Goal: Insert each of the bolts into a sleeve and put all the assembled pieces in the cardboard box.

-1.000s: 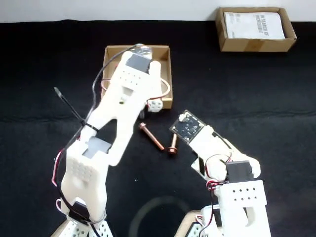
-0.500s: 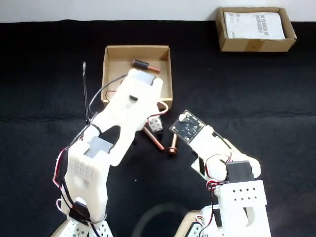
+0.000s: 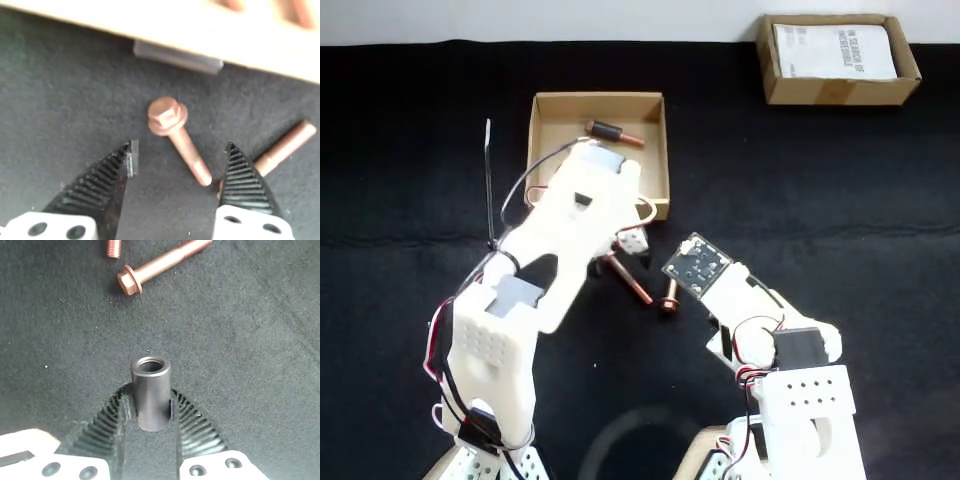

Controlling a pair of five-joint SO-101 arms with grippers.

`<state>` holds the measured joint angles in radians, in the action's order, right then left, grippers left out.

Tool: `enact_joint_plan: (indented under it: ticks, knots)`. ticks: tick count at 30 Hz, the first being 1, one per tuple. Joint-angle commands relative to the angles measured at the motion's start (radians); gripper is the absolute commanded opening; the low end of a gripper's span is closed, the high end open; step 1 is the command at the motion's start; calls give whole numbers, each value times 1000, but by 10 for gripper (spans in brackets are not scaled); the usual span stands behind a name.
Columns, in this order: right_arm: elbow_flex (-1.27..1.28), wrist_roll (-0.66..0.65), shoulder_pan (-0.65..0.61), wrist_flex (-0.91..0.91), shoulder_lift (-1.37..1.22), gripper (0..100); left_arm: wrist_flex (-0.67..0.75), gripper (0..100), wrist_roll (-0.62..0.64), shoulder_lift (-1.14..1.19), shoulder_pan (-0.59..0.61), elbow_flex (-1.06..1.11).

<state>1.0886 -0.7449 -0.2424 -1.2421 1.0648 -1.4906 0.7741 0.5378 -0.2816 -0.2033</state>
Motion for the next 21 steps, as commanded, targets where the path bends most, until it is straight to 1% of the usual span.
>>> enact_joint_plan:
  ticks: [1, 3, 7, 8, 15, 21]
  knots:
    - [-13, 5, -8, 30, 25, 9, 23, 240, 5, -7, 28, -2]
    - [-13, 5, -5, 45, 24, 9, 43, 178, 5, -5, 42, -2]
    - [-13, 3, -5, 48, 19, 9, 49, 15, 0, 56, 42, -10]
    - [-13, 3, -5, 48, 19, 9, 49, 4, 0, 74, 41, -10]
    - [-13, 3, -5, 48, 19, 9, -9, 69, -2, 130, 15, -10]
    - [-13, 3, -7, 48, 19, 9, -9, 182, -2, 122, -5, -12]
